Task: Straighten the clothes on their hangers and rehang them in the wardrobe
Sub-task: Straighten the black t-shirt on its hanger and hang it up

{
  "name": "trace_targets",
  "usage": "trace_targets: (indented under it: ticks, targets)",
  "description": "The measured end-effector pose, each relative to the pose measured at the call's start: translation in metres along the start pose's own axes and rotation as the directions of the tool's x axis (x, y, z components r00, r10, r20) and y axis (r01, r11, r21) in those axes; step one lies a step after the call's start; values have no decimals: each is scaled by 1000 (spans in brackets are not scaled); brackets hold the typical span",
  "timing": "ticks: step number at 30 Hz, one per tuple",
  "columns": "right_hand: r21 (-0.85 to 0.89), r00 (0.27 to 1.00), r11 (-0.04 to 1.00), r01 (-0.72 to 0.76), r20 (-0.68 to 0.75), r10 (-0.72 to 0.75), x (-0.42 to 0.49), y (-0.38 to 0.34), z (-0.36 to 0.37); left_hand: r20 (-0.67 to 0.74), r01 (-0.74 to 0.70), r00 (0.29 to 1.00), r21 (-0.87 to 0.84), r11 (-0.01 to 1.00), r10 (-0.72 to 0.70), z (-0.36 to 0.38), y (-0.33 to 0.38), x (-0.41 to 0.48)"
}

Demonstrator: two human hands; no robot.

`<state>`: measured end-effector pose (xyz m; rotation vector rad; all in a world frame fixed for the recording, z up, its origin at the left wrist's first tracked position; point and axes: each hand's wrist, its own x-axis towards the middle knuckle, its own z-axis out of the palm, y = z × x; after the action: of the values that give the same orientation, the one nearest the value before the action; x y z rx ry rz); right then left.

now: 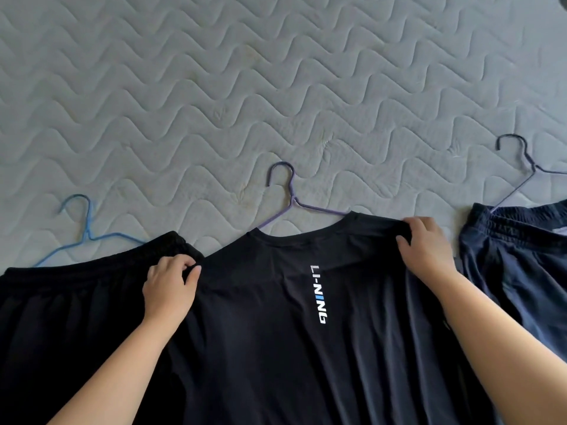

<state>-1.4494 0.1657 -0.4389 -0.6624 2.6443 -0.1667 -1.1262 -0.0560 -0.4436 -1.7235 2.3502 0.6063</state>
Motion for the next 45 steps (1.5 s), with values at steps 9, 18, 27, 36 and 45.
trace_targets:
  ticks: [9,18,27,36,45]
  targets:
    - [-14,997,999,-39,-62,38,1,-4,7,84,83,994,-191,978,-67,2,-2,13]
    - [170,997,983,-68,-12,71,-78,19,-43,102,75,995,-599,797,-17,-74,4,-86]
    - [155,981,984,-90,185,60,-228,35,-69,138,210,976,-365,907,-171,-122,-42,-209]
    - [163,961,985,-60,275,13,-347,81,-95,119,164,983,-210,964,-141,-151,-66,-343]
    - [79,952,993,86,286,-105,-407,104,-116,97,268,963,-239,933,-251,-130,-97,-478]
